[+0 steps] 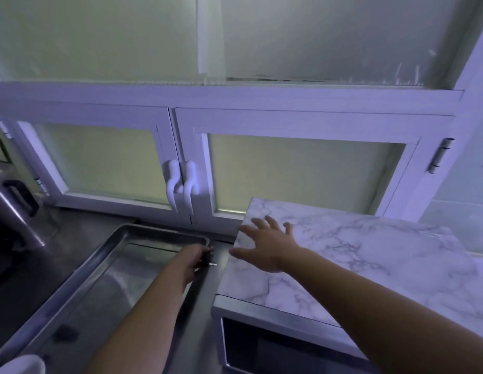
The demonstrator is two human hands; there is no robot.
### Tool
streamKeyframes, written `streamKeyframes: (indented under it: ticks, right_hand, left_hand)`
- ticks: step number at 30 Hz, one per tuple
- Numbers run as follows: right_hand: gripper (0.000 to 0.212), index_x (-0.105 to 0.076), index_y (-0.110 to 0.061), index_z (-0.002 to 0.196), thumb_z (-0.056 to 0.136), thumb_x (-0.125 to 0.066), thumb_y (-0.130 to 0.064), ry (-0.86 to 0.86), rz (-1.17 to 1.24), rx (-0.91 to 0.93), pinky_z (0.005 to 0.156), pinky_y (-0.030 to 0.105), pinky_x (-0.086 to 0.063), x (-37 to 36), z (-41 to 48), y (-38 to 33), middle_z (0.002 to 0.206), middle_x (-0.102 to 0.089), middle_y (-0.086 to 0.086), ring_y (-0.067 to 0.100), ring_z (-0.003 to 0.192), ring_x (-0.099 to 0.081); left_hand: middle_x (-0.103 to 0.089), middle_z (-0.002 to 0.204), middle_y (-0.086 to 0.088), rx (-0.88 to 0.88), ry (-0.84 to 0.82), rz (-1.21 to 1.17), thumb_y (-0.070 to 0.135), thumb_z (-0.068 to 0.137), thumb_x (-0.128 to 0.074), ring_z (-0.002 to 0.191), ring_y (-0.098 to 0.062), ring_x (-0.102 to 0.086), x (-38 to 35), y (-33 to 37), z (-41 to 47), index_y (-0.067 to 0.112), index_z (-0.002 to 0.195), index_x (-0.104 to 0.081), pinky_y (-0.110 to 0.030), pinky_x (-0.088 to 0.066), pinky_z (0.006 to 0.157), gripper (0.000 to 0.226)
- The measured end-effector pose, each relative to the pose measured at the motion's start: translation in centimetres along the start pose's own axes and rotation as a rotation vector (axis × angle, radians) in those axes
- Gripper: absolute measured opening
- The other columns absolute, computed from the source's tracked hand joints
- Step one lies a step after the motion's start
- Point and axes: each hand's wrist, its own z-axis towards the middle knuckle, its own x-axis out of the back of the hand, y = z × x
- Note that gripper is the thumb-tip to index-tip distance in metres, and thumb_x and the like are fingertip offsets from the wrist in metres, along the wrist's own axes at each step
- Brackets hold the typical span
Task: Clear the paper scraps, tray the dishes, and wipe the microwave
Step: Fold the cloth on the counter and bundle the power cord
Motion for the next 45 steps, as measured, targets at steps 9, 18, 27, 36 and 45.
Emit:
streamKeyframes:
  ticks: [9,18,27,36,45]
  right_hand:
    - [0.064,-0.058,-0.036,0.114,0.076,-0.016,-0.066,0.128,-0.110,0.068,0.113,0.068,0.009,-4.4,1.0,-3.1,0.158,-0.027,-0.002,0.025,0.154,0.005]
    - [0.056,-0.062,-0.035,0.109,0.081,-0.023,-0.063,0.156,0.002,0.162,0.116,0.059,0.011,-5.3,-2.0,-4.0,0.155,-0.034,-0.010,0.016,0.153,0.001]
    - [0.016,-0.071,-0.028,0.105,0.099,-0.058,-0.033,0.437,1.053,-0.072,0.099,0.026,-0.043,-3.2,-2.9,-2.2,0.111,-0.071,-0.013,0.007,0.110,-0.063]
    - [0.092,-0.026,0.004,0.145,0.091,-0.051,-0.065,0.088,2.271,-0.082,0.096,0.064,-0.047,13.4,-6.5,3.9,0.138,-0.051,0.028,0.044,0.113,-0.064]
    - [0.021,-0.051,0.012,0.094,0.100,-0.032,0.004,0.362,1.820,-0.141,0.042,0.019,-0.049,27.4,-18.5,7.2,0.096,-0.068,0.020,0.012,0.042,-0.055]
  left_hand:
    - [-0.057,0.081,-0.002,-0.045,-0.015,-0.022,0.003,0.095,-0.051,0.067,-0.014,-0.048,0.5,-1.3,3.0,0.018,0.089,-0.062,-0.025,-0.033,0.057,0.019]
    - [-0.061,0.080,-0.003,-0.262,0.011,-0.320,0.007,0.102,-0.044,0.069,-0.016,-0.055,-1.4,5.5,6.3,0.017,0.086,-0.061,-0.024,-0.042,0.056,0.025]
    - [-0.072,0.103,0.005,-0.786,-0.292,-0.266,0.012,0.102,-0.049,0.083,-0.016,-0.055,0.0,20.2,-7.4,0.021,0.106,-0.071,-0.029,-0.046,0.074,0.024]
    - [-0.070,0.114,0.002,-1.074,-0.729,0.203,0.014,0.096,-0.050,0.084,-0.010,-0.061,-1.3,17.2,-26.5,0.026,0.116,-0.074,-0.023,-0.053,0.075,0.034]
    - [-0.075,0.109,-0.003,-0.874,-0.821,0.782,0.024,0.091,-0.073,0.093,-0.015,-0.068,-8.4,10.3,-30.1,0.025,0.112,-0.075,-0.029,-0.053,0.089,0.021]
